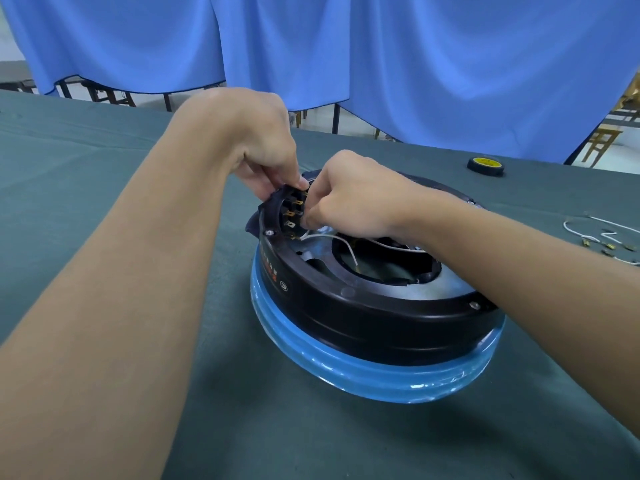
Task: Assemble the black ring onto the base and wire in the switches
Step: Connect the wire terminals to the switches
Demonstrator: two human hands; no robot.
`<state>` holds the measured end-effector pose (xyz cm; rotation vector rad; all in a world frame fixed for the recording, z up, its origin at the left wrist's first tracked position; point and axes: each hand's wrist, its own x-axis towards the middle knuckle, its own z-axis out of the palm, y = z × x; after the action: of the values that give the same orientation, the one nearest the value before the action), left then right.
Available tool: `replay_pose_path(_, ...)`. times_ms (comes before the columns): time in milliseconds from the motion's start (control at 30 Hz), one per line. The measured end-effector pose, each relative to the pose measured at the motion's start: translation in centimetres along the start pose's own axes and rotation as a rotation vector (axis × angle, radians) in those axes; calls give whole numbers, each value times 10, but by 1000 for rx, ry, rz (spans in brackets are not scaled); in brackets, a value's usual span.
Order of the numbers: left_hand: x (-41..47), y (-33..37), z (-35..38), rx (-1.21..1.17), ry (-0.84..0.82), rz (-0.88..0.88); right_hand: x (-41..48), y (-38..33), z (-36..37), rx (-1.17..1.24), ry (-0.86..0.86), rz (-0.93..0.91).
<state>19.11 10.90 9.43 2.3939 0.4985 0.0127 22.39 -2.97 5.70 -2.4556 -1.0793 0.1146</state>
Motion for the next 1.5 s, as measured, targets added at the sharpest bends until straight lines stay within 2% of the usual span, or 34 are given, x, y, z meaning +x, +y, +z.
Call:
replay_pose_path(67, 0, -1, -1, -2, -2, -8, 0, 2, -6, 64, 20, 6)
replay_pose_path(133, 0, -1, -1, -1, -1, -11, 1, 7, -11, 146, 121, 41)
replay_pose_path(200, 0, -1, -2, -4, 0, -9, 1, 13, -12, 76, 182, 51)
replay_pose_path(500, 4, -2, -1, 3, 7, -6, -3, 19, -13, -78, 53, -89)
replay_pose_path(1067, 1, -3, -1, -16, -3, 19, 1, 16, 0, -218, 130, -156)
replay_pose_path(1200, -1, -1, -1, -38, -6, 13, 2, 16, -6, -137, 99, -121)
replay_pose_path(1333, -2, -2, -1, -47, -18, 4, 5, 24, -14, 10, 211, 12)
replay_pose_path(1500, -2, -1, -2, -64, -44, -10, 4, 29, -14, 25, 83, 111)
